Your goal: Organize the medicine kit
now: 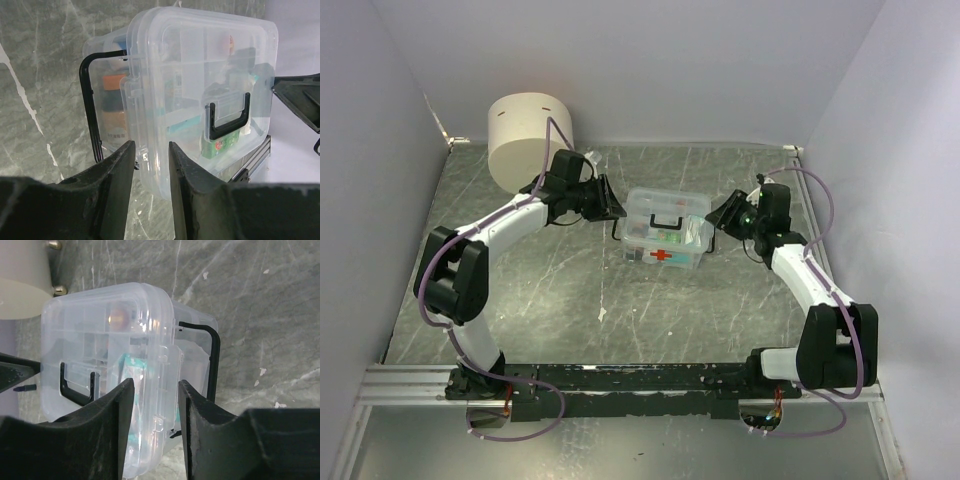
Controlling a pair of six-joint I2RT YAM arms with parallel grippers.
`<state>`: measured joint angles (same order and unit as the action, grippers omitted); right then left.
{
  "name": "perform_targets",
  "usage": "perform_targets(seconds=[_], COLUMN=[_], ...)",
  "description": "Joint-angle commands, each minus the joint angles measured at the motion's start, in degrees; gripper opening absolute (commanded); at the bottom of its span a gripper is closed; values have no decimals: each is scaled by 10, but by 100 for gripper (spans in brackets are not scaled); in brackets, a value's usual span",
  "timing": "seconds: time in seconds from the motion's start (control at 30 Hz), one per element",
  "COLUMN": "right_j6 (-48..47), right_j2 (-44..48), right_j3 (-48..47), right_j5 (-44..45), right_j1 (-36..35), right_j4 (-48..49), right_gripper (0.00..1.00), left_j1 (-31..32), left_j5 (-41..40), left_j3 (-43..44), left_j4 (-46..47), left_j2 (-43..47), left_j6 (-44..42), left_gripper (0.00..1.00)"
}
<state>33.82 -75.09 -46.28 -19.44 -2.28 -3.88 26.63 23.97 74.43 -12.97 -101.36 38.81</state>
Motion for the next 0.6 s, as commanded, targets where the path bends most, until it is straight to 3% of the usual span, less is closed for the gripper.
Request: perform_targets(seconds=[0.0,0.27,0.57], right_j6=[8,35,-3], right_j2=[-10,-16,-39], right_j3=[9,38,-5], right_j5=[21,38,9], right_j1=[-7,-8,-15], right_j4=[-8,6,-22], right_gripper=[37,27,37], left_j1=[4,4,6], left_j5=[-6,-5,-29], left_j3=[27,25,20], left_j4=[-10,-17,-31], left_j2=[11,11,-16], left_j6=[-18,-24,-22], left_gripper=[44,45,40])
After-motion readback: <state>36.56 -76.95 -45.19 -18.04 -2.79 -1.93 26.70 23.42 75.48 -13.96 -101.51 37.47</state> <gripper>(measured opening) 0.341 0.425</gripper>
